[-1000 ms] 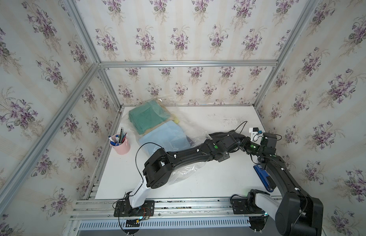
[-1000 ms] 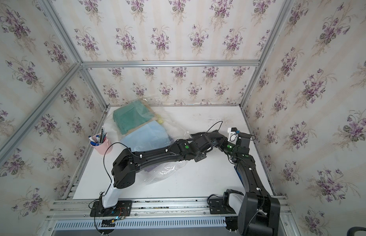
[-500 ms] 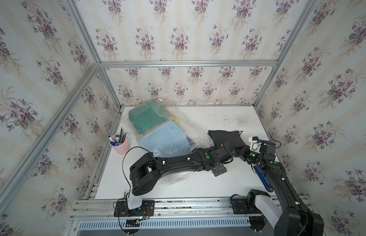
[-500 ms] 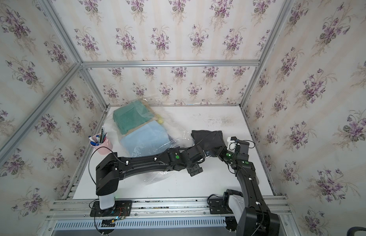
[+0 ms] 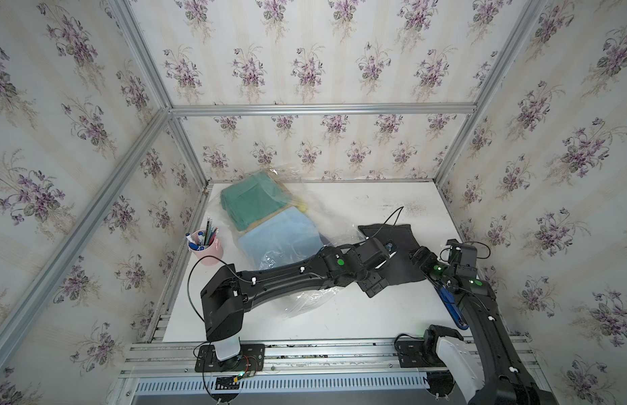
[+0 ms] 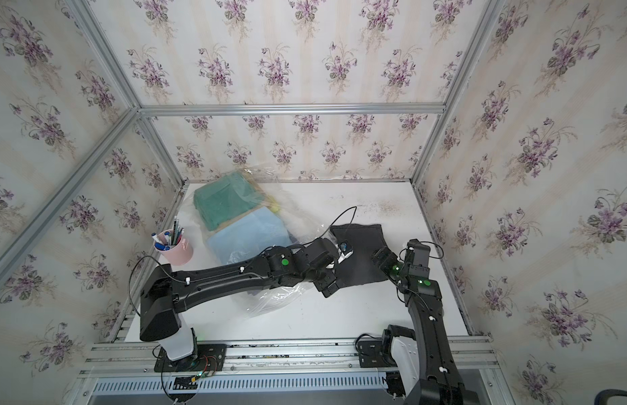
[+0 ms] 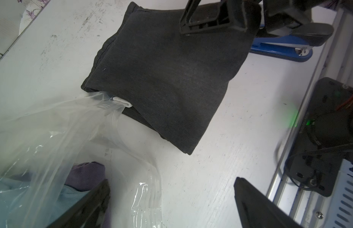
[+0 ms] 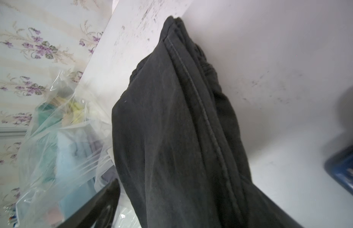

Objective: Take the trousers out of the vacuum bag
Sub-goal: Place the trousers at the center of the board.

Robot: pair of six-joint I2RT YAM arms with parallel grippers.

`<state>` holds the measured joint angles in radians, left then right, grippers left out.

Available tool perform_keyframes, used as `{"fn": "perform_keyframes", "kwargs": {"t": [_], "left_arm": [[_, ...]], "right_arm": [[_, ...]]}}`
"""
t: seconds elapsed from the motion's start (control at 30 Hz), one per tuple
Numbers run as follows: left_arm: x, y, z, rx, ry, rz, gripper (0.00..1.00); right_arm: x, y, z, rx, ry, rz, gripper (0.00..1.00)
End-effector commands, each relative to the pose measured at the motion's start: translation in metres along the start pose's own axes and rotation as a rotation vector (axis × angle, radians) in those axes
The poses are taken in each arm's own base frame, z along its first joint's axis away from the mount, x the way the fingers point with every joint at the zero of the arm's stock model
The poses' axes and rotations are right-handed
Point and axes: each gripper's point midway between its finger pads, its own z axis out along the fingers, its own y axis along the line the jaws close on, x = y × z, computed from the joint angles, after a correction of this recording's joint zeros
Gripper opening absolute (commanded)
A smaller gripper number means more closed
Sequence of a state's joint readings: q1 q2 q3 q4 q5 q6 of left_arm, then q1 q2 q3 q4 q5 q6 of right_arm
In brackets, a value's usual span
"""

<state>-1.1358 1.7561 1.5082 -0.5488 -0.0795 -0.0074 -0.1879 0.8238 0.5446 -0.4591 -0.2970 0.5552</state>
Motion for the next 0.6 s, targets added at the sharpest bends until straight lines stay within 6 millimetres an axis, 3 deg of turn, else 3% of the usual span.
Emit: {"fn": "perform_keyframes", "kwargs": {"t": [0.0, 0.13, 0.33, 0.43, 0.57], "left_arm": [[-0.001, 0.005, -0.012, 0.012, -0.003, -0.058, 1.00], [-0.001, 0.015, -0.022, 0.014, -0.017, -0.108, 1.00], [0.005, 0.032, -0.027, 0.018, -0.018, -0.192, 1.00], [0.011, 0.038, -0.030, 0.022, -0.017, -0.228, 1.00], [0.016, 0.047, -0.038, 0.010, -0.025, -0.259, 1.00]], "right_arm": [[-0.021, -0.015, -0.009, 0.119, -0.098, -0.014, 0.98], [-0.040, -0.012, -0.019, 0.151, -0.162, -0.043, 1.00], [-0.047, -0.003, -0.022, 0.133, -0.176, -0.077, 0.97], [-0.034, 0.012, -0.012, 0.047, -0.090, -0.101, 0.87], [-0.010, 0.009, 0.009, 0.076, -0.006, -0.127, 0.90]]}}
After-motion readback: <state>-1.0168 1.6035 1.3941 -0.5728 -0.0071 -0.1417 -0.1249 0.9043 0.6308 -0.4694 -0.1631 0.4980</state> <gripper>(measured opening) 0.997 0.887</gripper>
